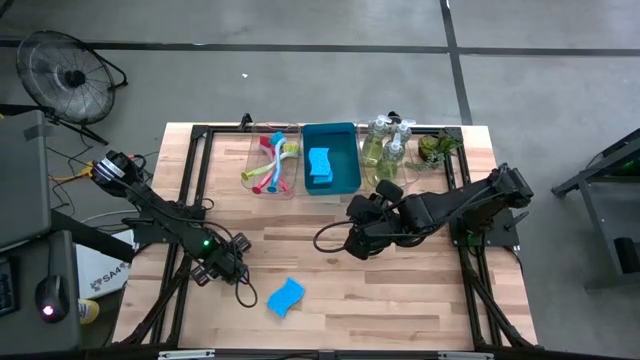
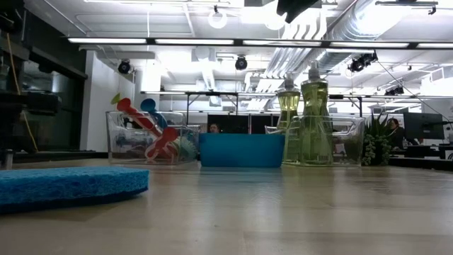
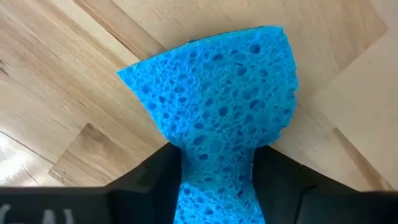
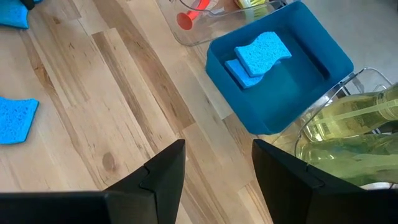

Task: Pick & Place Kitchen Sink Supplies
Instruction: Put the blue sponge into the blue bin

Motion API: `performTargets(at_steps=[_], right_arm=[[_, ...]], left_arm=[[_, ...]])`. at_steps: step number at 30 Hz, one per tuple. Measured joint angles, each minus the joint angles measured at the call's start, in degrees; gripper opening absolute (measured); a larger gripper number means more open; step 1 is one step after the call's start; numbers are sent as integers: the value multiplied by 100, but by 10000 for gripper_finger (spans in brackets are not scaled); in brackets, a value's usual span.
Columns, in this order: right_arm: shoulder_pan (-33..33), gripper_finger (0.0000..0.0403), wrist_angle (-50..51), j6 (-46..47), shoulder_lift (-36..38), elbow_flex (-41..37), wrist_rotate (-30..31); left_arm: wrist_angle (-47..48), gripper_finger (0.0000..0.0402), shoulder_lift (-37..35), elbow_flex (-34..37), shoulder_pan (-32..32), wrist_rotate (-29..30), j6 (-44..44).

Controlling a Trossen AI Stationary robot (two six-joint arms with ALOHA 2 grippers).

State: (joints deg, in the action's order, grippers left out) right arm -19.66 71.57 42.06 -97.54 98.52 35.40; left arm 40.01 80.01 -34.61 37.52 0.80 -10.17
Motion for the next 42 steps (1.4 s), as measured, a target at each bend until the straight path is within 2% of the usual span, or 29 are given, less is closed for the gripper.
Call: performTargets(at_steps=[9, 15, 23, 31, 37, 42], right_arm=[[-1, 181, 4, -10, 0, 0, 17], [0, 181, 0, 8, 0, 0, 31], [0, 181, -30, 564, 0, 0, 128], [0, 181, -225, 1501, -2, 0, 129], [0, 181, -958, 1418, -2, 0, 162], [0, 181, -1481, 807, -1, 0, 171]], left_arm=[[11, 128, 2, -9, 0, 12, 20], [194, 111, 35, -315, 2, 212, 8], [267, 110, 28, -763, -2, 1262, 17], [483, 110, 13, -1316, -5, 2606, 15], [515, 110, 11, -1694, -7, 3821, 16], [518, 110, 9, -2000, -213, 4674, -52]])
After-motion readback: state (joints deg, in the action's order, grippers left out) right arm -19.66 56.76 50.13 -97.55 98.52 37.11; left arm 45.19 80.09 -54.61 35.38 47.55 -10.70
